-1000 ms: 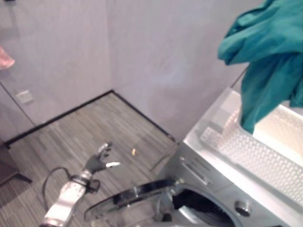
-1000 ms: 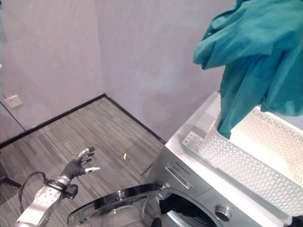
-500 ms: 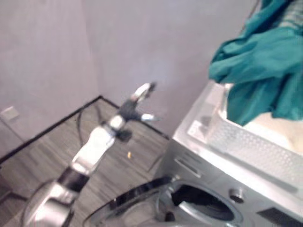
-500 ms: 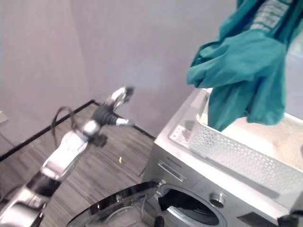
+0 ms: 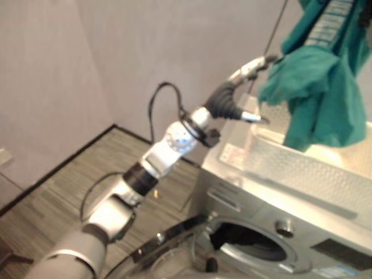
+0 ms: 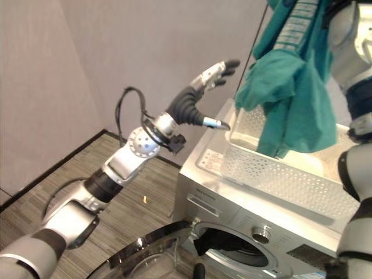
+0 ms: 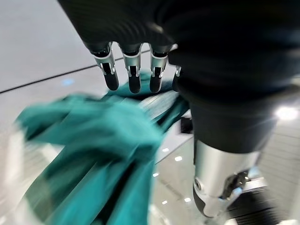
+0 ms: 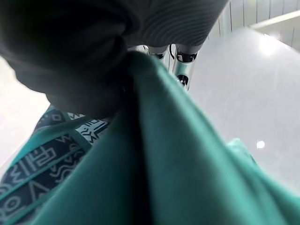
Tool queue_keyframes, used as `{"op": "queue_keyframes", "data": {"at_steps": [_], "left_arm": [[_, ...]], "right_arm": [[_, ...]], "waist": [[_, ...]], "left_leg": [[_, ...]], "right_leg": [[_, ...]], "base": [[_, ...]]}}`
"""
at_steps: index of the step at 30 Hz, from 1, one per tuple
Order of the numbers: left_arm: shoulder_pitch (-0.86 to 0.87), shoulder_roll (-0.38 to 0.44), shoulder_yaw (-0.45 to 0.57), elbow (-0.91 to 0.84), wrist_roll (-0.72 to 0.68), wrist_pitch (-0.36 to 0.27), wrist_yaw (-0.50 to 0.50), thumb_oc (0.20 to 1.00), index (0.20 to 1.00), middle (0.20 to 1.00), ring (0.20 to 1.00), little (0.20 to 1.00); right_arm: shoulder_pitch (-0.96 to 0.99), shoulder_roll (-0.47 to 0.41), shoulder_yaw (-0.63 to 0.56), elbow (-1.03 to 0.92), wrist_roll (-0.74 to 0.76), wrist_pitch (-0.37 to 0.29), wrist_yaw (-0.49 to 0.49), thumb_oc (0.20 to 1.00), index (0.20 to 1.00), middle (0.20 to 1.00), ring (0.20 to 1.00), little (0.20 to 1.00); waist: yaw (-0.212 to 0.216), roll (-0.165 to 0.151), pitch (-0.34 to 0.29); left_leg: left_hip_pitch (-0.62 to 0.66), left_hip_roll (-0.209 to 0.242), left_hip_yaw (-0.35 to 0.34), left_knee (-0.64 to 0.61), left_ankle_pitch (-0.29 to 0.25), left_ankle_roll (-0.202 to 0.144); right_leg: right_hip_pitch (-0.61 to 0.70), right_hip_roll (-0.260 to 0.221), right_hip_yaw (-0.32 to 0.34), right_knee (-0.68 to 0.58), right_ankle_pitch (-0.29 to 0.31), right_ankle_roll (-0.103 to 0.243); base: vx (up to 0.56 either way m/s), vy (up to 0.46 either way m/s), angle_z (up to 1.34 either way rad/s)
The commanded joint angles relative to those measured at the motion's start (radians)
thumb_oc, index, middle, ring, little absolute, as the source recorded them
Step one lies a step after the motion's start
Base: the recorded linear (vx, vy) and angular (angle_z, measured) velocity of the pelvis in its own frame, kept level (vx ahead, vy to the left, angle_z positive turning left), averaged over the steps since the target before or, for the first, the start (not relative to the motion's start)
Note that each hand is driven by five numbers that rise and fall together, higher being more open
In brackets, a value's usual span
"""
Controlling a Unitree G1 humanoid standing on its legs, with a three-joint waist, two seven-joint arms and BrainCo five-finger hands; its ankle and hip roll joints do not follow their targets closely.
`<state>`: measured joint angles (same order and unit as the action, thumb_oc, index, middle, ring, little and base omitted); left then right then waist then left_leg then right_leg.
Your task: Grab the laundry basket,head to the washer,open it,put in the laundry and shut it.
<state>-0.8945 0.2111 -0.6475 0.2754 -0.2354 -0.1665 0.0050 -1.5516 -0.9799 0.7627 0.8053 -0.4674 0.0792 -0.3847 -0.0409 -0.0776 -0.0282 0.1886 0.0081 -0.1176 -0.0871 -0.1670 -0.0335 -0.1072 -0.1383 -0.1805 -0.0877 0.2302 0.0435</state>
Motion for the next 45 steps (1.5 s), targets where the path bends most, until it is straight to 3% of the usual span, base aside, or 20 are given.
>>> {"op": "queue_keyframes", "data": {"at_steps": [1,4,7,21,45], "left_arm": [[-0.197,0.007,-0.05,0.063,0.003,0.002,0.035,1.0,1.0,1.0,1.0,1.0],[-0.204,-0.012,-0.064,0.117,0.001,0.014,0.036,1.0,1.0,1.0,1.0,1.0],[-0.246,-0.084,-0.094,0.247,-0.006,0.022,0.067,1.0,1.0,1.0,1.0,1.0],[-0.349,-0.23,-0.104,0.485,-0.068,0.016,0.151,1.0,1.0,1.0,1.0,1.0],[-0.53,-0.308,-0.11,0.753,-0.071,0.027,0.214,1.0,1.0,1.0,1.0,1.0]], "right_arm": [[-0.221,-0.082,0.038,0.037,0.027,0.013,-0.003,0.2,0.2,0.2,0.2,0.2],[-0.224,-0.072,0.039,0.043,0.029,0.014,0.008,0.2,0.2,0.2,0.2,0.2],[-0.237,-0.034,0.041,0.059,0.054,0.018,0.005,0.2,0.2,0.2,0.2,0.2],[-0.213,0.068,0.023,0.062,0.089,0.015,0.014,0.2,0.2,0.2,0.2,0.2],[-0.191,0.132,-0.02,0.036,0.147,0.017,0.019,0.2,0.2,0.2,0.2,0.2]], "waist": [[0.022,-0.005,0.003],[0.021,-0.005,0.003],[0.011,-0.01,0.001],[-0.02,-0.005,-0.001],[-0.067,0.028,-0.017]], "left_leg": [[-0.041,-0.003,0.062,0.0,0.015,0.035],[-0.04,-0.003,0.064,0.0,0.015,0.035],[-0.039,-0.002,0.071,0.0,0.013,0.033],[-0.033,-0.005,0.088,0.0,0.012,0.033],[-0.016,-0.009,0.12,0.0,0.006,0.035]], "right_leg": [[0.12,-0.039,-0.012,0.017,-0.157,0.123],[0.118,-0.037,-0.009,0.017,-0.157,0.122],[0.116,-0.035,-0.006,0.018,-0.157,0.122],[0.109,-0.033,0.01,0.023,-0.153,0.122],[0.102,-0.033,0.045,0.029,-0.149,0.124]], "base": [[0.0,0.0,0.0],[0.0,0.0,0.0],[0.0,0.0,0.0],[0.0,0.0,0.0],[0.0,0.0,-0.02]]}}
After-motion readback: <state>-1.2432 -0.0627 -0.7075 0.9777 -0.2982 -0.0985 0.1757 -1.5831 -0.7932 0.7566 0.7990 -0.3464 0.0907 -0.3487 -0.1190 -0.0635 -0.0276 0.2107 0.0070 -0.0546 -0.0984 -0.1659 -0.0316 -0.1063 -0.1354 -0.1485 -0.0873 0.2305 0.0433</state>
